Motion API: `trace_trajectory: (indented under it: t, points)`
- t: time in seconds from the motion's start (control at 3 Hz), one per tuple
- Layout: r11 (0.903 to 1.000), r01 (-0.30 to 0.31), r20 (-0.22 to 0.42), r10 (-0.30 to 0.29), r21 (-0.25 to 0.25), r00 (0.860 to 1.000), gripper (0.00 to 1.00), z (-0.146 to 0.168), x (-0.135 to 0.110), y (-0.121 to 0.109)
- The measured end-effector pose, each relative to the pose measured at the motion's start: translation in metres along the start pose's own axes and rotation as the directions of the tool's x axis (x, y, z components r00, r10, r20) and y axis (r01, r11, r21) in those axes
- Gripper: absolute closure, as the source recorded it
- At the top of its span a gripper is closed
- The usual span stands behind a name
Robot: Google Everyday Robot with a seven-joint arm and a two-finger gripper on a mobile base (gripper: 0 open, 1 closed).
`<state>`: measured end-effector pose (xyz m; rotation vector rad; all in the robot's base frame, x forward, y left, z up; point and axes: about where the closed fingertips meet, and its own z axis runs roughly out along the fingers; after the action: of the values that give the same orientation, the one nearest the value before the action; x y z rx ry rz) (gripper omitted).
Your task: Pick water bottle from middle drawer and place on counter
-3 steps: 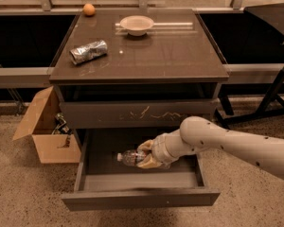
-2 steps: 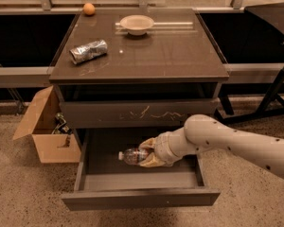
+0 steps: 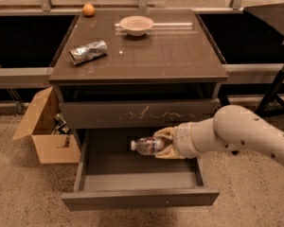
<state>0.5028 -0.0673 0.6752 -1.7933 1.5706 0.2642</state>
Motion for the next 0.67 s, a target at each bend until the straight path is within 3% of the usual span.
trace_trajectory:
  t: [0.33, 0.67]
  points:
    - [0.9951, 0.046, 0.006, -0.047, 0.088, 0.999, 1.0, -0.0672, -0.0007, -0.03]
    - [0.9951, 0.046, 0.006, -0.047, 0.088, 0.999, 1.0, -0.0672, -0.0007, -0.03]
